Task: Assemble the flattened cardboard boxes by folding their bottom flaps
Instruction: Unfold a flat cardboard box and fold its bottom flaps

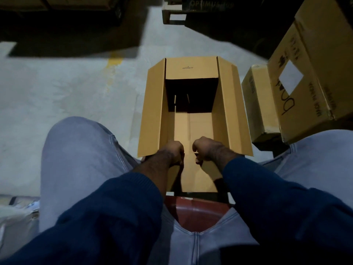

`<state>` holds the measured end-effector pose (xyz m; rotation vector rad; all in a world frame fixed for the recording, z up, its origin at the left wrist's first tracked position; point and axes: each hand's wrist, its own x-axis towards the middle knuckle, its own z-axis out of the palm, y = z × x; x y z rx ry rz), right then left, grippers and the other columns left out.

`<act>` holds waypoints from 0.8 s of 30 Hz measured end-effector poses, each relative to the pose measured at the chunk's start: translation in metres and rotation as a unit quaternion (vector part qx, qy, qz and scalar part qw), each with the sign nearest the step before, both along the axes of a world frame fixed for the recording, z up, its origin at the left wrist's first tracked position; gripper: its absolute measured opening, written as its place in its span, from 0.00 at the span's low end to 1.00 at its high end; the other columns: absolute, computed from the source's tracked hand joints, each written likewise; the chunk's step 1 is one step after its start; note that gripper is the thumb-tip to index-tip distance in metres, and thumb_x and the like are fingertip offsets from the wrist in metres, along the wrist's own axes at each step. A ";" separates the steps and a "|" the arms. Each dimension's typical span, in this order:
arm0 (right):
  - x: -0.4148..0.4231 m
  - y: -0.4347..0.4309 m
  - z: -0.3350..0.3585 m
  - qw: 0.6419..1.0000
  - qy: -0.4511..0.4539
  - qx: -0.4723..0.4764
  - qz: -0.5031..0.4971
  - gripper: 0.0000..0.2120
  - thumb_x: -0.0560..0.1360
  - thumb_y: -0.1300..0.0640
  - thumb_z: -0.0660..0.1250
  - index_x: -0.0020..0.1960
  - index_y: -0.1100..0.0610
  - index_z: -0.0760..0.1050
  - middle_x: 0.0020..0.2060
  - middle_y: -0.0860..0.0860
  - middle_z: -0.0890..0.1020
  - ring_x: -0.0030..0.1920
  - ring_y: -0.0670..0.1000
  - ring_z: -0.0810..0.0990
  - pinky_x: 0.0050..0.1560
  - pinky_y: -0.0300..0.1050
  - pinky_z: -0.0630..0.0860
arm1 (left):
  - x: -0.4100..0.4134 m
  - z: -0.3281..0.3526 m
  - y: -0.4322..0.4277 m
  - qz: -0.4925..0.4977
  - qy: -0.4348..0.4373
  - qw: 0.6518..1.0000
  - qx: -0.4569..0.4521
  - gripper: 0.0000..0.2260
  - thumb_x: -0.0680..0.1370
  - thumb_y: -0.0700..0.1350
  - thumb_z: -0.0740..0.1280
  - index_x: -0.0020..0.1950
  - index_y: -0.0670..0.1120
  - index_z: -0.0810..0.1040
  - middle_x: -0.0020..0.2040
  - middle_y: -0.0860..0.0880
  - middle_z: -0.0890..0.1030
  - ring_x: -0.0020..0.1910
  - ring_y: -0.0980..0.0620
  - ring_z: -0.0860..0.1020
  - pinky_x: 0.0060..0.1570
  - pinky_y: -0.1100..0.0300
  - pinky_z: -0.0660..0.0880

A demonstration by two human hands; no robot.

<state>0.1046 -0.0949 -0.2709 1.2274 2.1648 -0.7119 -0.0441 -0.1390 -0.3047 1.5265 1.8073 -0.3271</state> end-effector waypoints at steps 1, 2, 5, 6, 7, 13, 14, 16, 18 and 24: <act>-0.002 -0.001 -0.005 1.000 -0.004 0.004 0.011 0.15 0.75 0.57 0.76 0.61 0.56 0.79 0.53 0.52 0.83 0.50 0.51 0.81 0.54 0.50 0.82 | 0.002 -0.003 0.002 0.010 0.008 1.000 0.007 0.11 0.71 0.39 0.79 0.50 0.50 0.83 0.53 0.48 0.82 0.48 0.51 0.79 0.42 0.59 0.76; -0.003 -0.001 -0.009 1.000 -0.008 0.006 0.020 0.13 0.75 0.57 0.76 0.58 0.56 0.80 0.51 0.52 0.83 0.49 0.51 0.81 0.52 0.50 0.82 | 0.003 -0.007 0.004 0.019 0.016 1.000 0.014 0.11 0.70 0.38 0.78 0.42 0.51 0.81 0.51 0.48 0.82 0.46 0.51 0.80 0.40 0.59 0.77; -0.006 0.000 -0.020 0.999 -0.017 0.036 0.035 0.09 0.75 0.62 0.75 0.55 0.57 0.80 0.49 0.54 0.82 0.47 0.53 0.82 0.51 0.51 0.83 | 0.005 -0.019 0.009 0.029 0.022 0.999 0.038 0.16 0.73 0.33 0.73 0.34 0.52 0.73 0.49 0.46 0.82 0.44 0.50 0.79 0.40 0.57 0.77; -0.007 0.002 -0.023 0.998 -0.016 0.047 0.040 0.08 0.77 0.63 0.73 0.56 0.57 0.80 0.50 0.55 0.82 0.48 0.54 0.81 0.51 0.51 0.82 | 0.006 -0.018 0.009 0.035 0.023 0.998 0.040 0.15 0.74 0.34 0.72 0.34 0.51 0.74 0.47 0.47 0.81 0.44 0.49 0.79 0.43 0.55 0.79; -0.007 0.004 -0.026 0.997 -0.014 0.056 0.044 0.08 0.78 0.63 0.71 0.57 0.57 0.79 0.52 0.55 0.81 0.49 0.55 0.81 0.52 0.52 0.82 | 0.007 -0.018 0.009 0.040 0.026 0.998 0.041 0.14 0.75 0.35 0.72 0.35 0.51 0.76 0.46 0.47 0.80 0.45 0.48 0.79 0.46 0.52 0.80; -0.012 0.009 -0.037 0.996 -0.016 0.072 0.043 0.10 0.78 0.60 0.70 0.59 0.55 0.79 0.54 0.55 0.80 0.52 0.55 0.80 0.55 0.54 0.81 | 0.010 -0.016 0.012 0.041 0.034 0.997 0.060 0.03 0.77 0.40 0.71 0.47 0.48 0.82 0.48 0.47 0.81 0.49 0.48 0.79 0.50 0.52 0.80; -0.012 0.009 -0.038 0.997 -0.013 0.071 0.040 0.09 0.78 0.59 0.70 0.59 0.55 0.79 0.53 0.55 0.81 0.52 0.55 0.80 0.54 0.54 0.81 | 0.009 -0.016 0.012 0.040 0.035 0.997 0.062 0.03 0.77 0.40 0.72 0.47 0.48 0.82 0.48 0.47 0.81 0.49 0.48 0.79 0.50 0.52 0.80; -0.010 0.010 -0.037 0.998 0.001 0.060 0.026 0.09 0.78 0.59 0.71 0.58 0.54 0.79 0.53 0.54 0.81 0.51 0.54 0.80 0.54 0.53 0.81 | 0.009 -0.017 0.011 0.059 0.028 0.996 0.062 0.06 0.77 0.40 0.72 0.42 0.50 0.80 0.48 0.48 0.81 0.49 0.48 0.79 0.51 0.52 0.80; -0.004 0.011 -0.039 0.999 0.021 0.039 -0.011 0.08 0.78 0.59 0.71 0.56 0.52 0.78 0.53 0.53 0.81 0.51 0.53 0.79 0.54 0.52 0.81 | 0.010 -0.019 0.006 0.075 0.031 0.993 0.082 0.10 0.76 0.41 0.73 0.39 0.53 0.77 0.52 0.49 0.80 0.53 0.48 0.77 0.53 0.53 0.77; 0.021 0.011 -0.048 0.990 -0.044 0.120 -0.060 0.39 0.66 0.43 0.80 0.74 0.44 0.68 0.72 0.57 0.69 0.72 0.62 0.64 0.72 0.63 0.63 | 0.010 -0.015 -0.001 0.137 0.127 0.980 0.072 0.50 0.65 0.51 0.83 0.80 0.58 0.57 0.82 0.39 0.40 0.80 0.31 0.43 0.75 0.33 0.48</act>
